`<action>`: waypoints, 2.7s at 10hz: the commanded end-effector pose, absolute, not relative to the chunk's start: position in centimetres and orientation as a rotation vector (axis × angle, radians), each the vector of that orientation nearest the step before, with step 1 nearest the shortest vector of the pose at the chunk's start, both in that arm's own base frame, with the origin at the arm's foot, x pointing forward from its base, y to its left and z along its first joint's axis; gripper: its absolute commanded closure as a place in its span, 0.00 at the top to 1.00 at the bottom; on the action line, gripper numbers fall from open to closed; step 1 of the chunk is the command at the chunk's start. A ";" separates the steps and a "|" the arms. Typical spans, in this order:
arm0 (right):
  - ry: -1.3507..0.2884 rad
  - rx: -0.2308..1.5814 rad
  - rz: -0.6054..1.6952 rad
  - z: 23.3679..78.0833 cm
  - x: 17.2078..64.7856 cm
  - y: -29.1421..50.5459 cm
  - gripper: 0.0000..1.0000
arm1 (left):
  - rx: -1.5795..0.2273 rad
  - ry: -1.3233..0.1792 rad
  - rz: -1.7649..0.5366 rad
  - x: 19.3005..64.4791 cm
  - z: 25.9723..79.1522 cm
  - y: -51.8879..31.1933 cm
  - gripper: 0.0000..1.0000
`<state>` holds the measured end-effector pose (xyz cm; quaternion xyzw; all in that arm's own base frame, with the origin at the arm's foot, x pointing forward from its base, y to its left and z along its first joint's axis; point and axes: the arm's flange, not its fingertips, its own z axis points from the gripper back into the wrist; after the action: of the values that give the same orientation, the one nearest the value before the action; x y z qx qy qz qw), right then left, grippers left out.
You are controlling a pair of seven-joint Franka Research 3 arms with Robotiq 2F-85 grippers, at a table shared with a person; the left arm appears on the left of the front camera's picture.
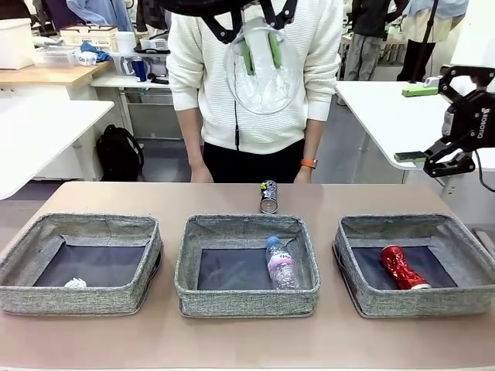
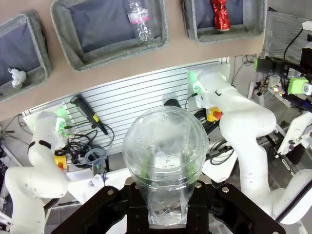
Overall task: Sort the waste into the appropriate baskets.
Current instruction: Place the picked waste into the Fabric basket indicated by the person.
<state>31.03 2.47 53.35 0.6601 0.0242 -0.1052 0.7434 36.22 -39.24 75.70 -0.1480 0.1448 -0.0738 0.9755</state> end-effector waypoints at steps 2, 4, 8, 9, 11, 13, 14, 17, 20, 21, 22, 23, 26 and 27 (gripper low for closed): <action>0.048 1.469 -0.224 53.7 31.1 2.5 1.00 | -0.302 0.286 -0.144 36.1 75.7 -39.2 0.30; 0.048 1.469 -0.224 53.7 31.1 2.5 1.00 | -0.302 0.286 -0.144 36.1 75.7 -39.2 0.30; 0.048 1.469 -0.224 53.7 31.1 2.5 1.00 | -0.302 0.286 -0.144 36.1 75.7 -39.2 0.30; 0.048 1.469 -0.224 53.7 31.1 2.5 1.00 | -0.302 0.286 -0.144 36.1 75.7 -39.2 0.30; 0.048 1.469 -0.224 53.7 31.1 2.5 1.00 | -0.302 0.286 -0.144 36.1 75.7 -39.2 0.30; 0.048 1.469 -0.224 53.7 31.1 2.5 1.00 | -0.302 0.286 -0.144 36.1 75.7 -39.2 0.30; 0.048 1.469 -0.224 53.7 31.1 2.5 1.00 | -0.302 0.286 -0.144 36.1 75.7 -39.2 0.30; 0.048 1.469 -0.224 53.7 31.1 2.5 1.00 | -0.302 0.286 -0.144 36.1 75.7 -39.2 0.30; 0.048 1.469 -0.224 53.7 31.1 2.5 1.00 | -0.266 0.240 -0.146 35.9 74.5 -38.9 0.30; 0.048 1.469 -0.224 53.7 31.1 2.5 1.00 | -0.228 0.190 -0.150 35.8 72.4 -38.3 0.30; 0.048 1.469 -0.224 53.7 31.1 2.5 1.00 | -0.209 0.149 -0.096 36.1 69.7 -37.5 0.30; 0.048 1.469 -0.224 53.7 31.1 2.5 1.00 | -0.207 0.123 -0.077 36.4 66.1 -36.2 0.30; 0.048 1.469 -0.224 53.7 31.1 2.5 1.00 | -0.236 0.081 -0.083 37.3 57.0 -34.5 0.30; 0.048 1.469 -0.224 53.7 31.1 2.5 1.00 | -0.224 0.078 -0.062 38.1 54.3 -34.4 0.30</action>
<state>31.03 2.46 53.35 0.6603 0.0242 -0.1052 0.7432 39.52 -35.36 56.79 -0.0994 0.0412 -0.0224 0.9939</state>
